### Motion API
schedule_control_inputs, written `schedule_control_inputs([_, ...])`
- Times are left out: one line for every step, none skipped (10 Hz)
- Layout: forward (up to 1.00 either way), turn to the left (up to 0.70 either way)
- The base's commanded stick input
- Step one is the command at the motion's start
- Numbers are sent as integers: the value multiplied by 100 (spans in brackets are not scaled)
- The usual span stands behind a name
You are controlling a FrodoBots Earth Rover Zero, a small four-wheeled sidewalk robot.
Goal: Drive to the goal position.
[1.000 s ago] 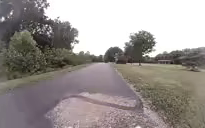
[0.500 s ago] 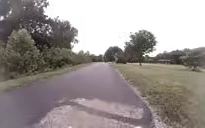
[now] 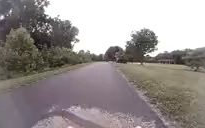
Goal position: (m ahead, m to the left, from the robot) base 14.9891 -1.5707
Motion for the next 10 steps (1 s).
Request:
schedule_control_inputs([70,0])
schedule_control_inputs([70,0])
schedule_control_inputs([70,0])
schedule_control_inputs([70,0])
schedule_control_inputs([70,0])
schedule_control_inputs([70,0])
schedule_control_inputs([70,0])
schedule_control_inputs([70,0])
schedule_control_inputs([70,0])
schedule_control_inputs([70,0])
